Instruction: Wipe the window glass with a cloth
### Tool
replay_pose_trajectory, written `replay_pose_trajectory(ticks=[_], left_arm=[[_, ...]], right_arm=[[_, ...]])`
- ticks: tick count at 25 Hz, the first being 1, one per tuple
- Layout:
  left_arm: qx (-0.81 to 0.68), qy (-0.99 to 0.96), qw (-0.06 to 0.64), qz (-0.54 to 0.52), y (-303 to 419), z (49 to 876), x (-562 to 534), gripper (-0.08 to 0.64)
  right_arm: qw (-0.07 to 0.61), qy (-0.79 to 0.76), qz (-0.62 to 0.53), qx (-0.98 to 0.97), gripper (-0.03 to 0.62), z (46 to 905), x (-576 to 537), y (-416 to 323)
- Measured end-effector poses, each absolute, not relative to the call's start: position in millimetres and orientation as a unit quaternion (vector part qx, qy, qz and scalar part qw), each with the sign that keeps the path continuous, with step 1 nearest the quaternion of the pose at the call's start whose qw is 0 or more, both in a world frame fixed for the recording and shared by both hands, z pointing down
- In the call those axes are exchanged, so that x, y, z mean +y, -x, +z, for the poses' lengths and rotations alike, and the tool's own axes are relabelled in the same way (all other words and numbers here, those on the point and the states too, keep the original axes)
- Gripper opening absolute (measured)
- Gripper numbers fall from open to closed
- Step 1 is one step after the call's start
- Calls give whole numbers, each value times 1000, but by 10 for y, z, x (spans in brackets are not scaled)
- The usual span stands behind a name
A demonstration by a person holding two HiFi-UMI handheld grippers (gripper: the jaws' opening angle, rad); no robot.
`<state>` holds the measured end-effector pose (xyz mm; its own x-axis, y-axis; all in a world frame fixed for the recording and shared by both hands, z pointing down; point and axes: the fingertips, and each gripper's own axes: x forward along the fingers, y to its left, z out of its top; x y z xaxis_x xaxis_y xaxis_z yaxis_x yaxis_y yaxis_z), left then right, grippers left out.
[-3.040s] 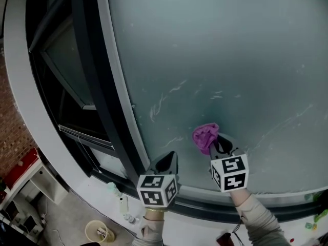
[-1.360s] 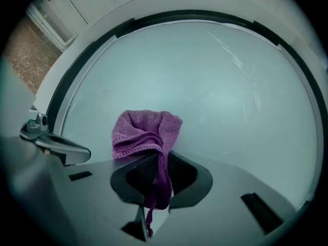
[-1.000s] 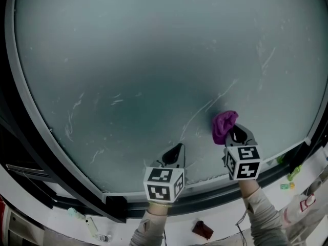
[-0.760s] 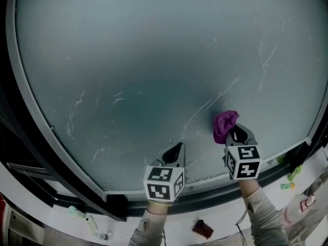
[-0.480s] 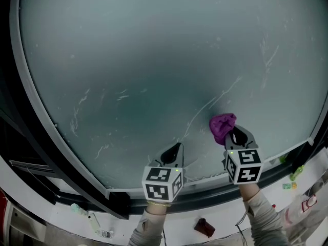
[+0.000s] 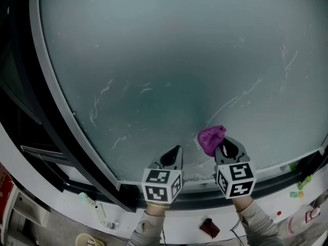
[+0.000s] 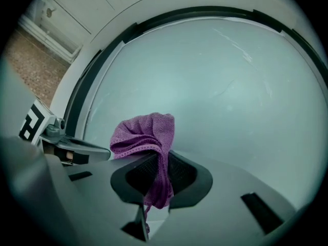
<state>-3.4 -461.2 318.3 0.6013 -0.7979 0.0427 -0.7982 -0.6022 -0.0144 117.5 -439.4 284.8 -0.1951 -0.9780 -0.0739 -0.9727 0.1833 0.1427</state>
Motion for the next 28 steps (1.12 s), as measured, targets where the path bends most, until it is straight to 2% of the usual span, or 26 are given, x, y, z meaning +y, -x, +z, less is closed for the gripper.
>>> replay_pose_trajectory(ticks=[16,28], left_arm=[[-562,-826,32,24,1311,3451,-4663,5],[-618,-785,41,24,1971,3537,-4676,5]], right_arm=[[28,-507,-56,-860,48,3235,-4773,317],[43,-443,-54,-894,48,3390,-5043,1192]])
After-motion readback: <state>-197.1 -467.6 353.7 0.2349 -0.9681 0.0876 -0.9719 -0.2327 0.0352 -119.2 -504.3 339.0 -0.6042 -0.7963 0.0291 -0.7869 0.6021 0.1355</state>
